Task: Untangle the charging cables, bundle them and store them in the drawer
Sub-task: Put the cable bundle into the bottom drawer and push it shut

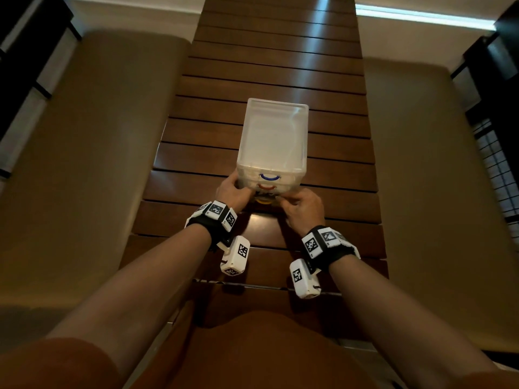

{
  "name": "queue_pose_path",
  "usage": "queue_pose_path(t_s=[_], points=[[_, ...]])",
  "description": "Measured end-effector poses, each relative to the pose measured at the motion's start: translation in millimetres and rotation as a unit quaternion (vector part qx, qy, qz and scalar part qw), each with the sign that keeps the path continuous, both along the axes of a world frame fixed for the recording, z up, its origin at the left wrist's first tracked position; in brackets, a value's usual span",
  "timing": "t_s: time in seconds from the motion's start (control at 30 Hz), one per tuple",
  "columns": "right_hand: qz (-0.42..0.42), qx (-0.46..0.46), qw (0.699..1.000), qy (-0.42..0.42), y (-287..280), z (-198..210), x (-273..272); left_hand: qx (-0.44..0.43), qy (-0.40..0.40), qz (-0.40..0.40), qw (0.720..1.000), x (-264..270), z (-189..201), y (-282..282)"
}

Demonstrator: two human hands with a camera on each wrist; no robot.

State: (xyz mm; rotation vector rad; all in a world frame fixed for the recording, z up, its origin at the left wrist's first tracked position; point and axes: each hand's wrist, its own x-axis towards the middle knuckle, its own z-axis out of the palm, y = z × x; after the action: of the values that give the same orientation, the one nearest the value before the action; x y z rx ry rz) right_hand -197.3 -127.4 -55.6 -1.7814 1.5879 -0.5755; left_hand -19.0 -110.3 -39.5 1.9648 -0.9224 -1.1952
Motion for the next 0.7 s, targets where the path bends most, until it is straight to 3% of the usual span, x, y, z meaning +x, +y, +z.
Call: queue_pose_path(t_s=[0.1, 0.2, 0.4, 0.47, 0.53, 0.7], points=[[-0.044, -0.014, 0.996, 0.071, 8.1, -0.5, 16.1, -0.002, 0.000, -0.001, 1.000, -0.5, 1.2, 0.8], [-0.003, 0.038, 0.981, 0.189, 16.0, 6.9, 28.8, 0.002, 0.007, -0.010, 1.000, -1.4, 3.8, 2.2], [0.072, 0.096, 0.955, 0.271, 12.3, 21.4, 30.7, 0.009, -0.005, -0.048, 0.999, 2.0, 3.9, 2.1], [0.093, 0.116, 0.960, 0.238, 7.2, 23.6, 23.8, 0.007, -0.011, -0.055, 0.998, 2.8, 6.5, 2.6], [0.086, 0.128, 0.976, 0.153, 1.1, 22.2, 14.0, 0.004, -0.027, -0.071, 0.997, 5.4, 5.1, 5.8], [-0.043, 0.057, 0.996, -0.045, 3.9, 15.8, -3.3, -0.005, -0.081, -0.120, 0.989, 9.4, 3.7, 10.4]])
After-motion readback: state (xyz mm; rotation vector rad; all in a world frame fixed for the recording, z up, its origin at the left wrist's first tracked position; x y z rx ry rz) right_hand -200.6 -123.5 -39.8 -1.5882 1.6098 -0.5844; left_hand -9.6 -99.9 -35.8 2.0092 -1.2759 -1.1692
